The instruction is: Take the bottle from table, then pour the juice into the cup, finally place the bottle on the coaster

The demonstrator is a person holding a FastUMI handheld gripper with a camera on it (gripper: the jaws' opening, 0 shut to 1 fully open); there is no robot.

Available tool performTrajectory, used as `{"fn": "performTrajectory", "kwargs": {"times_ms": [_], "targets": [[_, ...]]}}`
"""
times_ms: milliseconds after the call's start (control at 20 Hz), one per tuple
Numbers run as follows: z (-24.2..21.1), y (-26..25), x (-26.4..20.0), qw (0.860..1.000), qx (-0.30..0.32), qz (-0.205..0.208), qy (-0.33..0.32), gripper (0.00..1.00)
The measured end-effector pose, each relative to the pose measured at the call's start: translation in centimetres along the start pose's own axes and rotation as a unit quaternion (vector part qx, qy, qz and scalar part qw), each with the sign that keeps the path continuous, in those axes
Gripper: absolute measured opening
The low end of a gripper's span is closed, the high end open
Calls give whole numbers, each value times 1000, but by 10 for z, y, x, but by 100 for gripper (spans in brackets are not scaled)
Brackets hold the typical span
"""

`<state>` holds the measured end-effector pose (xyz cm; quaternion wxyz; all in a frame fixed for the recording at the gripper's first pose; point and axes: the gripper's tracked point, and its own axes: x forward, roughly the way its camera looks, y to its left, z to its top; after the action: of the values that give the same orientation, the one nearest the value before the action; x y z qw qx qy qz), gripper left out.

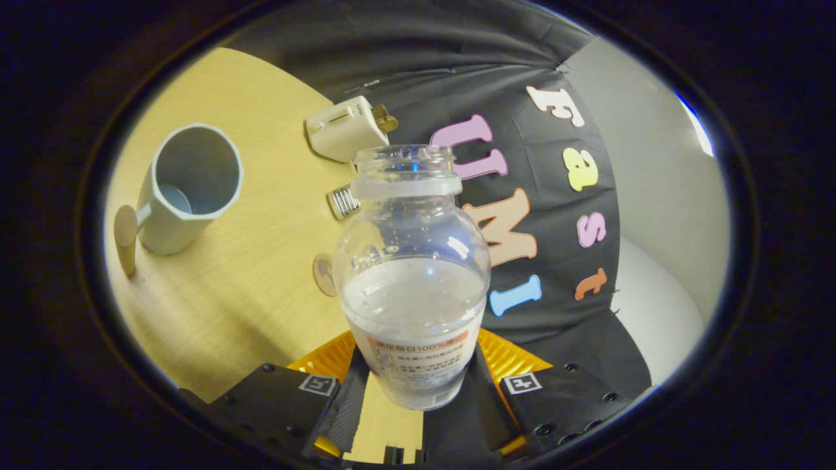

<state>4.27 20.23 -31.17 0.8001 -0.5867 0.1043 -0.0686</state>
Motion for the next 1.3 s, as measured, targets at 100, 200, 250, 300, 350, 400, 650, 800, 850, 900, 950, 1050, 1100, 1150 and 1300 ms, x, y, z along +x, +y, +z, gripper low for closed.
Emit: {"fn": "performTrajectory", "kwargs": {"times_ms": [100,200,250,300,350,400,650,800,850,900,950,1050,1100,1150,1300], "targets": [[6,-1,1,1000,-24,-8,-9,77],[8,-1,2,999,-44,-14,-13,77],[10,0,3,998,-53,-15,-16,77],[12,0,3,998,-62,-18,-19,77],[14,0,5,997,-72,-20,-22,77],[16,-1,4,996,-81,-23,-26,77],[22,2,2,991,-125,-24,-41,77],[25,3,-1,988,-146,-26,-48,77],[26,3,-1,987,-152,-26,-51,77],[27,3,-2,986,-157,-27,-52,77],[27,3,-1,985,-162,-27,-53,77],[29,4,-1,984,-168,-29,-55,77],[31,4,-3,983,-173,-29,-57,77],[32,4,-3,982,-178,-30,-60,77],[39,5,3,978,-195,-31,-69,77]]}}
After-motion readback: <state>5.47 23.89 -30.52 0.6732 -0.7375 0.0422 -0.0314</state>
